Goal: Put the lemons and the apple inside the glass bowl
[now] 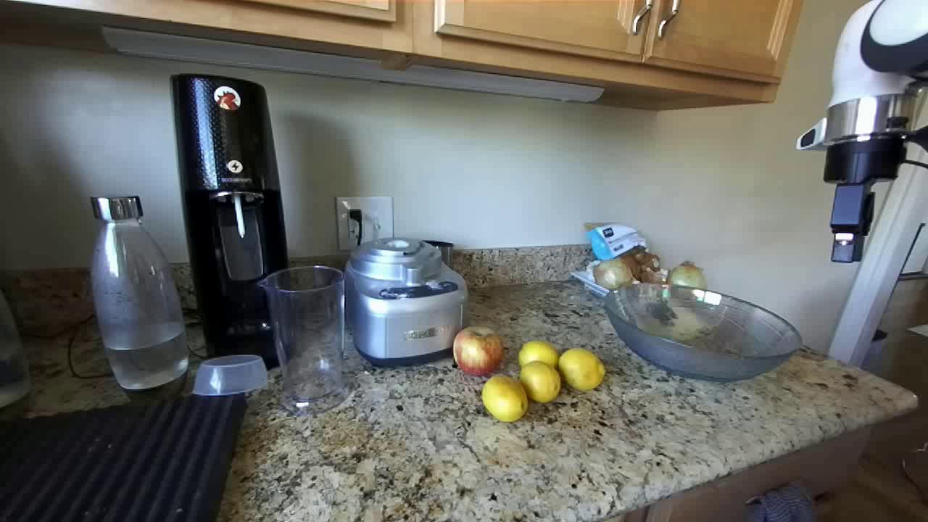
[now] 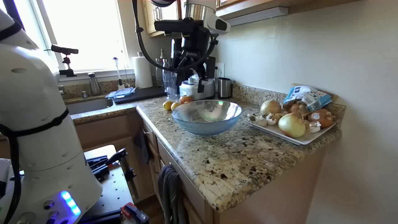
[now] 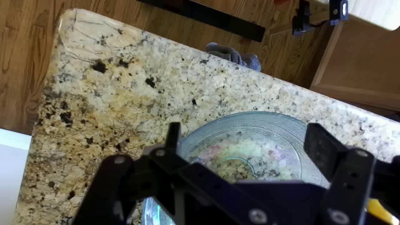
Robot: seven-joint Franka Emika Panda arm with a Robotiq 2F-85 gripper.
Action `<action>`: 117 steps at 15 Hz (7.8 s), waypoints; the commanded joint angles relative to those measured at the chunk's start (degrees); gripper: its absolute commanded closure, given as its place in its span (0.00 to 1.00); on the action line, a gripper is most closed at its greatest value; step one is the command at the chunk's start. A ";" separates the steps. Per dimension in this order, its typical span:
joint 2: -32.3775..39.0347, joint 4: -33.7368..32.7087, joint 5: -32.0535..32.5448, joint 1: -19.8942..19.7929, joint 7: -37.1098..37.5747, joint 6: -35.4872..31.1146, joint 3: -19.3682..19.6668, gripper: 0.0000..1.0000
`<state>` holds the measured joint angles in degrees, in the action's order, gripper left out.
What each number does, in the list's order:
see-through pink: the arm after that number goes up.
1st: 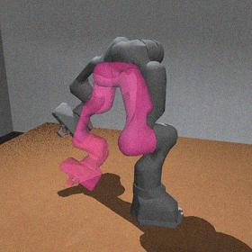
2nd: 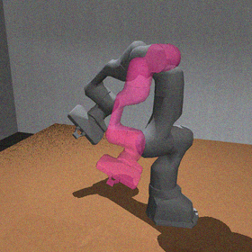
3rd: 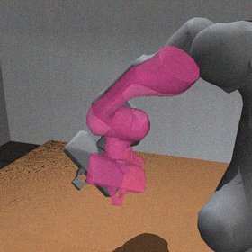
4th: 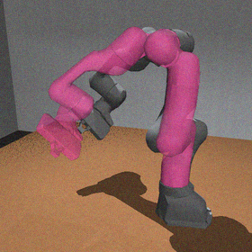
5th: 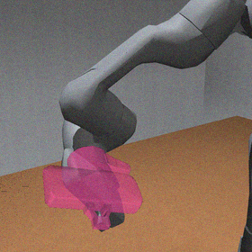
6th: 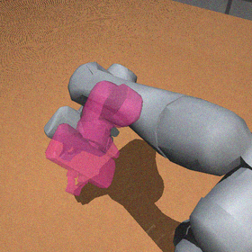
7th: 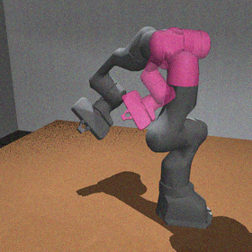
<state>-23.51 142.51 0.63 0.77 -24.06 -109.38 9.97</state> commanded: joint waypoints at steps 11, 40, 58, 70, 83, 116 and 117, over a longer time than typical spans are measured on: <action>0.30 2.08 -0.66 0.97 1.44 -4.60 -4.06 0.00; 7.95 2.54 -4.51 14.99 1.20 -22.64 -19.31 0.00; 30.10 -10.21 19.41 17.42 2.10 -35.04 -27.49 0.00; 39.94 -16.87 24.20 15.81 1.60 -35.43 -24.10 0.00; 44.03 -19.28 23.92 15.83 2.11 -35.78 -23.37 0.32; 13.20 -4.31 12.11 6.46 5.39 -27.67 -17.70 0.66; 13.98 -4.20 13.43 5.82 7.31 -27.72 -17.40 0.66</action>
<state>-9.68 136.17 10.90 8.01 -21.77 -135.12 -8.37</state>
